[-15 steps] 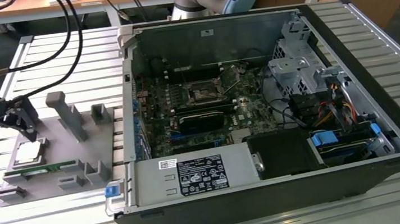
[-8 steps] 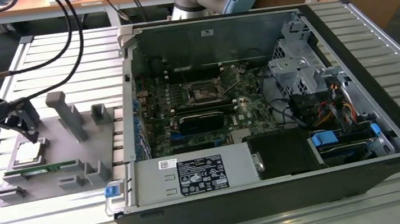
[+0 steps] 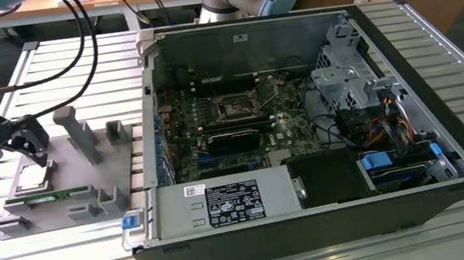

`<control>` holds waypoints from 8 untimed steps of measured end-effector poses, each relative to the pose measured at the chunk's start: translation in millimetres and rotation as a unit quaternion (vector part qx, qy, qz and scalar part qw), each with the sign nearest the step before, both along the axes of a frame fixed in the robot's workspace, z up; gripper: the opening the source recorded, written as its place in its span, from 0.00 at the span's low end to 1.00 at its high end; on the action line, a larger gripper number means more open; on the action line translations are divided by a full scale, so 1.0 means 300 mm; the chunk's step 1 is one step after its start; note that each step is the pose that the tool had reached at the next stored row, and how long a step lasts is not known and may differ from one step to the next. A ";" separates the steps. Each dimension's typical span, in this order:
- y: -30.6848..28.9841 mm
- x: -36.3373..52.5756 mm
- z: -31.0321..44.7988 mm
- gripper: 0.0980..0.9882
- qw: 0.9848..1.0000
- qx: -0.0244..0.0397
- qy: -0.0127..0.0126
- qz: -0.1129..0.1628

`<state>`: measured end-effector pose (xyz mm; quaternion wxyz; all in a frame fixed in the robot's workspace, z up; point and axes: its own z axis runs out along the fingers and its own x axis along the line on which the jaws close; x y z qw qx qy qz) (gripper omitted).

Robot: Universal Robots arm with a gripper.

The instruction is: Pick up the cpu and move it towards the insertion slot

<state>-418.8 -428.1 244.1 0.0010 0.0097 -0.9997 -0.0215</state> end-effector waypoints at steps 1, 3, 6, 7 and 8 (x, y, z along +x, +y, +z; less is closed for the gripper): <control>0.000 0.000 -0.004 0.79 1.000 0.000 0.001 0.000; 0.000 0.000 -0.014 0.79 1.000 0.000 0.001 0.000; 0.000 0.000 -0.030 0.79 1.000 0.000 0.002 0.000; 0.000 -0.001 -0.034 0.79 1.000 0.000 0.002 0.000; 0.002 -0.001 -0.039 0.79 1.000 0.000 0.002 0.000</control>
